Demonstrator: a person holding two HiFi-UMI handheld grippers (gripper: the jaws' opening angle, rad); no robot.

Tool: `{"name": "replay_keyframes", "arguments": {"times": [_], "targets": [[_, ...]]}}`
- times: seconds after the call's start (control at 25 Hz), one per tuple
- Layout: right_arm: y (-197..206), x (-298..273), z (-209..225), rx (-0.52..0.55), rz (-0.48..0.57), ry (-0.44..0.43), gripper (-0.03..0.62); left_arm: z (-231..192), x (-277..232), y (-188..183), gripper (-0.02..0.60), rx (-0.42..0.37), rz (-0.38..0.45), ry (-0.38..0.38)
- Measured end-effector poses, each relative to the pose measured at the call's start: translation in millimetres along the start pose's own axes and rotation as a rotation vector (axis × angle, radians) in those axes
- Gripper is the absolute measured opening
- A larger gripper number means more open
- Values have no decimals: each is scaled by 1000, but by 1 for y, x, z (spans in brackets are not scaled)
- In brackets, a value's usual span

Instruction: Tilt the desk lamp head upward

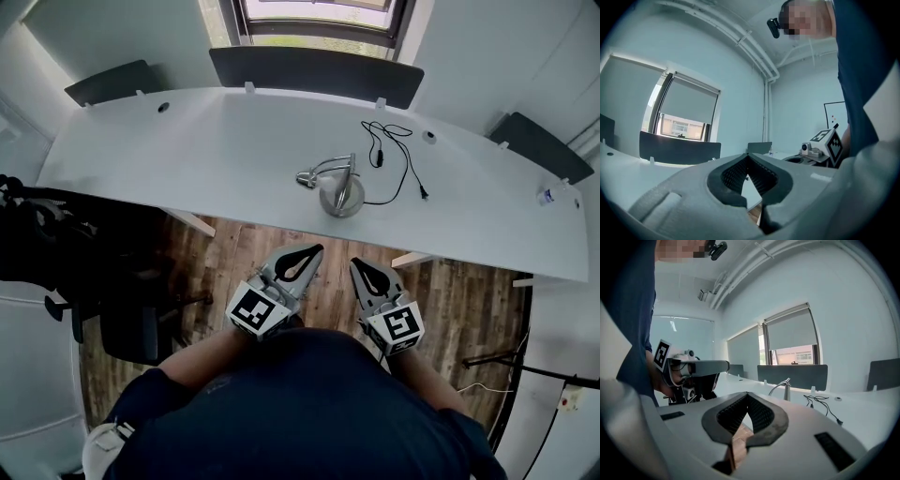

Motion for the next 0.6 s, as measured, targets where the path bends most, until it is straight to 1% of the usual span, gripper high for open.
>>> {"name": "replay_keyframes", "arguments": {"times": [0.24, 0.36, 0.48, 0.6], "targets": [[-9, -46, 24, 12, -16, 91, 11, -56, -18, 4, 6, 1, -25, 61], [-11, -65, 37, 3, -25, 125, 11, -77, -29, 9, 6, -1, -39, 74], [-8, -80, 51, -14, -40, 129, 11, -88, -43, 13, 6, 17, -45, 70], [0, -91, 69, -16, -50, 103, 11, -95, -57, 20, 6, 10, -47, 57]]}}
Point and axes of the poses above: the fingertips, and each gripper's own axes: x backward along the fingers, z to its right, y out of its underside, the point moved 1 cm from there along x, backward along the fingers
